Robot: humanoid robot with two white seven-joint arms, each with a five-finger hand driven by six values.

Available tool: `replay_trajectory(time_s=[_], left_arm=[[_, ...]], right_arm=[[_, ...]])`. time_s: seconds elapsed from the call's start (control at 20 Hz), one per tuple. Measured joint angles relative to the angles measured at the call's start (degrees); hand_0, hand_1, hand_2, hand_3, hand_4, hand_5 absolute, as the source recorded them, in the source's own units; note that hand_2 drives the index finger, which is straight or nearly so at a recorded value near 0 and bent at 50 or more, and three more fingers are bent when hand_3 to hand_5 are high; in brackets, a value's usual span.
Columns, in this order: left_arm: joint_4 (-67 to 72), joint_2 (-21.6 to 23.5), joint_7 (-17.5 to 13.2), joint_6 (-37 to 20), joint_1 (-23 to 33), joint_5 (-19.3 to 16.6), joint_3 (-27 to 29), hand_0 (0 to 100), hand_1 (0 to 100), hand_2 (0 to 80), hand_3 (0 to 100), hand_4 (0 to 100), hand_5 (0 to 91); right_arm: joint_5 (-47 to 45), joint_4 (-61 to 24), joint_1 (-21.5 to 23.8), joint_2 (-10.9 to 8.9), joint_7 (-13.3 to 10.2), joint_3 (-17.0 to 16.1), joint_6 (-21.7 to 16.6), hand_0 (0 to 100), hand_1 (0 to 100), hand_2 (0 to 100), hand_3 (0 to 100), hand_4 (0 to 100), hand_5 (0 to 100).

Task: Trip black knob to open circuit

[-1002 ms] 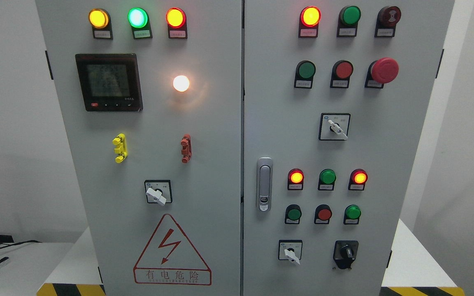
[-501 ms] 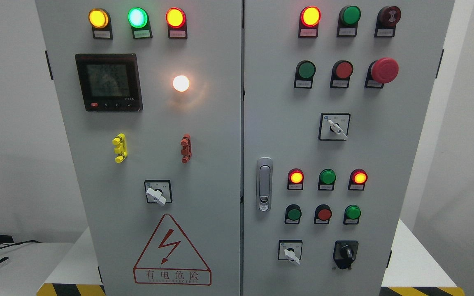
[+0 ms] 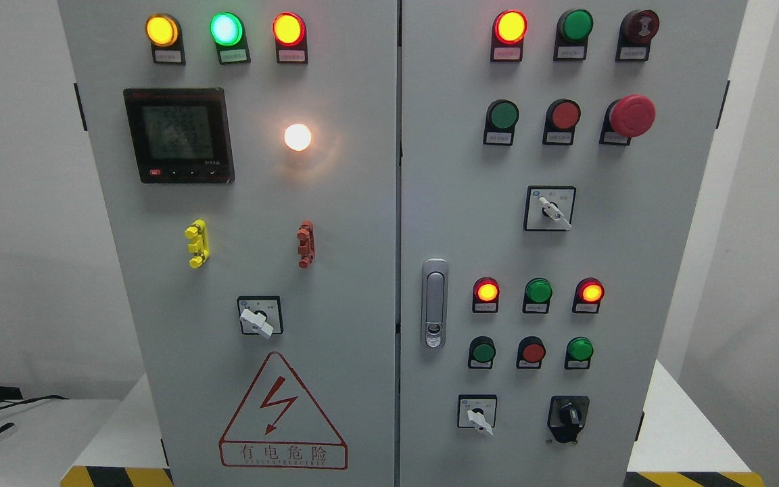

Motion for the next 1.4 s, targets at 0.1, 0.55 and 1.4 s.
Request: replay_trajectory(time_s=[0.1, 0.55, 1.4], left_arm=[[0.0, 0.0, 0.0, 0.0, 0.0, 0.0, 0.0, 12, 39, 0.0, 0, 0, 0.0], [0.0, 0.0, 0.0, 0.0, 0.0, 0.0, 0.0, 12, 39, 0.0, 0, 0, 0.0], [0.0, -0.01, 0.0, 0.0, 0.0, 0.0, 0.0, 12, 39, 0.0, 0, 0, 0.0]], right_arm=[[-0.05, -3.08, 0.38, 0.0, -0.03, -0.55, -0.16, 40, 41, 28, 73, 84, 89], [-0.17, -16.55, 1.56, 0.0, -0.13, -2.22, -0.28, 30, 52, 33, 74, 87, 95], [6.89, -29.49, -9.91, 0.67, -7.39, -2.55, 9.28, 25, 64, 34, 80, 95, 99]])
